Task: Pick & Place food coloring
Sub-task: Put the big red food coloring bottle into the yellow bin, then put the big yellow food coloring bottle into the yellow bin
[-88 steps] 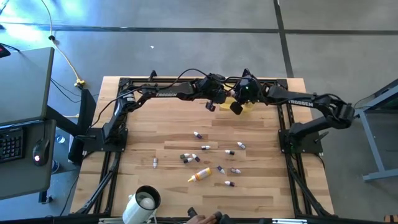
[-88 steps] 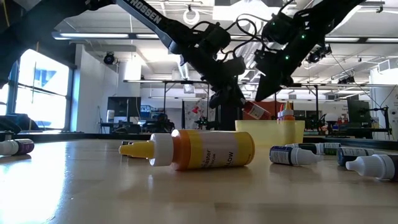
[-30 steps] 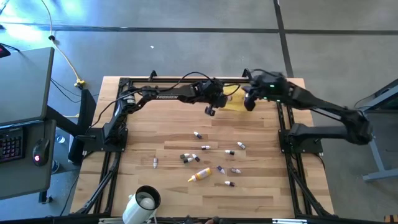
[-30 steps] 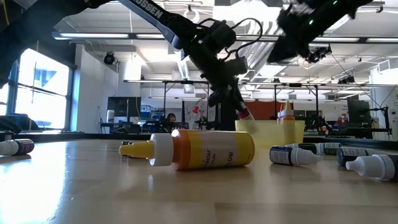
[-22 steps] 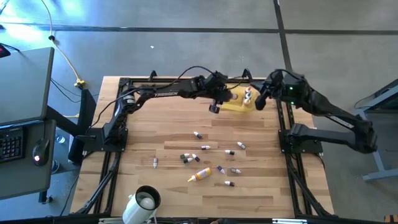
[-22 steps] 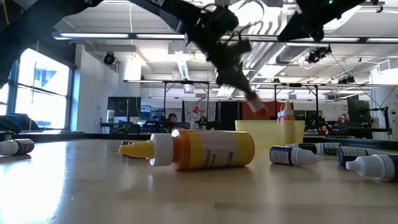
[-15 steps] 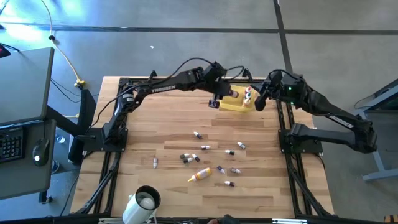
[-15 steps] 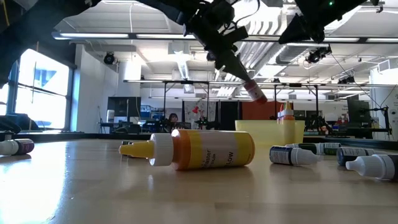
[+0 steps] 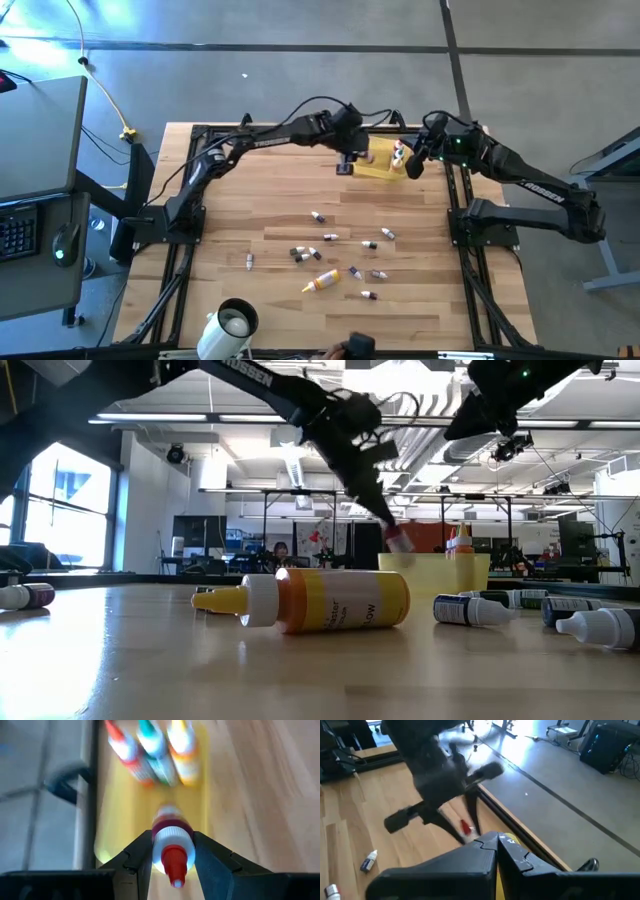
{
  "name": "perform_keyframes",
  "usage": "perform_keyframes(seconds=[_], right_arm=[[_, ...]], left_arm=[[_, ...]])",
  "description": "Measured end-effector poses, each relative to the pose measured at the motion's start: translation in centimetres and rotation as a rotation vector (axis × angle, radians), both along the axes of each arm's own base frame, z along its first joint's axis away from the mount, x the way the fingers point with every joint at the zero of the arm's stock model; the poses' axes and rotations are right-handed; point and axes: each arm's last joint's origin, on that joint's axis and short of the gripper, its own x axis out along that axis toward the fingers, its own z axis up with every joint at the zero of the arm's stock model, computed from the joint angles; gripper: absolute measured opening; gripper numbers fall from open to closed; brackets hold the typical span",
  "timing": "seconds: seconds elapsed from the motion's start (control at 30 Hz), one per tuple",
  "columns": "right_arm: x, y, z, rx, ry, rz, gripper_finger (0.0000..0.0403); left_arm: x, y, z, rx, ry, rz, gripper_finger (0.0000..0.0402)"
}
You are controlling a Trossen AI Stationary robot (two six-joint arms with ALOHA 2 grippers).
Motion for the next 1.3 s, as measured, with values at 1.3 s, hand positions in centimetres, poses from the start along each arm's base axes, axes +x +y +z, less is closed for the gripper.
perform_keyframes(seconds=[1.3], right_arm=[[-0.4, 0.3, -2.2, 0.082, 0.133, -0.001, 0.0]], left_arm=[[1.1, 0.3, 0.4, 0.232, 0.062, 0.033, 0.0207]])
